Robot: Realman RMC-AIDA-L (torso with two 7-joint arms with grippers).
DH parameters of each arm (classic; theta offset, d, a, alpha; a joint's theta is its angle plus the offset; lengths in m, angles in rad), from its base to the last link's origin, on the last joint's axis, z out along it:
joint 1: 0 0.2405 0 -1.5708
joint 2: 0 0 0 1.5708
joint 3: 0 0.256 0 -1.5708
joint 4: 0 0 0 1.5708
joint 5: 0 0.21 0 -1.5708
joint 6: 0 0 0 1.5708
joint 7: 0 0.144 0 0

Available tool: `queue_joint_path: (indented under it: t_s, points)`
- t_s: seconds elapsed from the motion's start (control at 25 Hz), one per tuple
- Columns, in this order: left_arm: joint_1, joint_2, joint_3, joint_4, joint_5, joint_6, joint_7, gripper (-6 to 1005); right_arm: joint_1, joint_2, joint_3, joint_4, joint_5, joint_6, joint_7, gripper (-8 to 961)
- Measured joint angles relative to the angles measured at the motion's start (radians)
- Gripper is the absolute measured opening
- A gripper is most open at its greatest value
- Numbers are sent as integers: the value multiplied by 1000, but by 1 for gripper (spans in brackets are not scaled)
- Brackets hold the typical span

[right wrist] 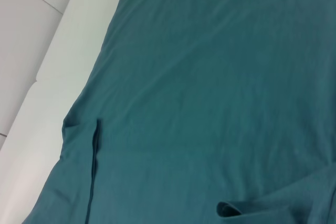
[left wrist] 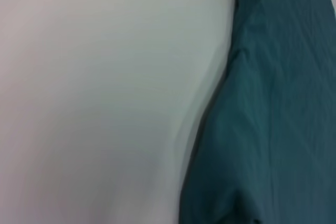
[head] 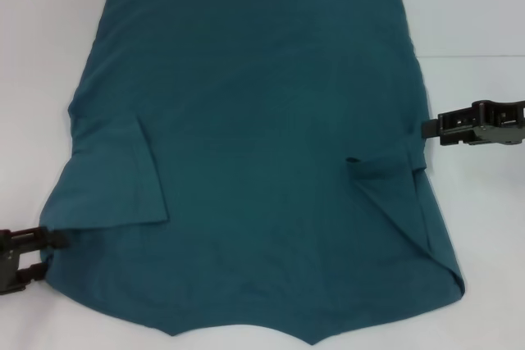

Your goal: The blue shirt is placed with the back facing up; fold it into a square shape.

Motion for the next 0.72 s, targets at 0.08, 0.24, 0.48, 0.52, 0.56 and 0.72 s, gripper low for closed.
queue_joint_path:
  t_s: [0.08, 0.24, 0.48, 0.52, 0.56, 0.72]
  points:
    - [-7, -2, 1, -2, -6, 0, 3, 684, -2, 0, 0, 0, 0, 0, 0, 525]
    - [-19, -4, 1, -6, -20, 8, 12, 684, -7, -1, 5, 0, 1, 0, 0, 524]
    - [-34, 0, 7, -24, -12, 1, 10, 677, -11, -3, 11, 0, 1, 0, -1, 524]
    - [-34, 0, 7, -24, -12, 1, 10, 676, -11, -3, 11, 0, 1, 0, -1, 525]
    - [-32, 0, 7, -23, -13, 1, 9, 674, -12, -3, 12, 0, 1, 0, -1, 525]
    - [-18, 0, 0, -17, -18, 12, 7, 665, -14, -3, 13, 0, 1, 0, -1, 525]
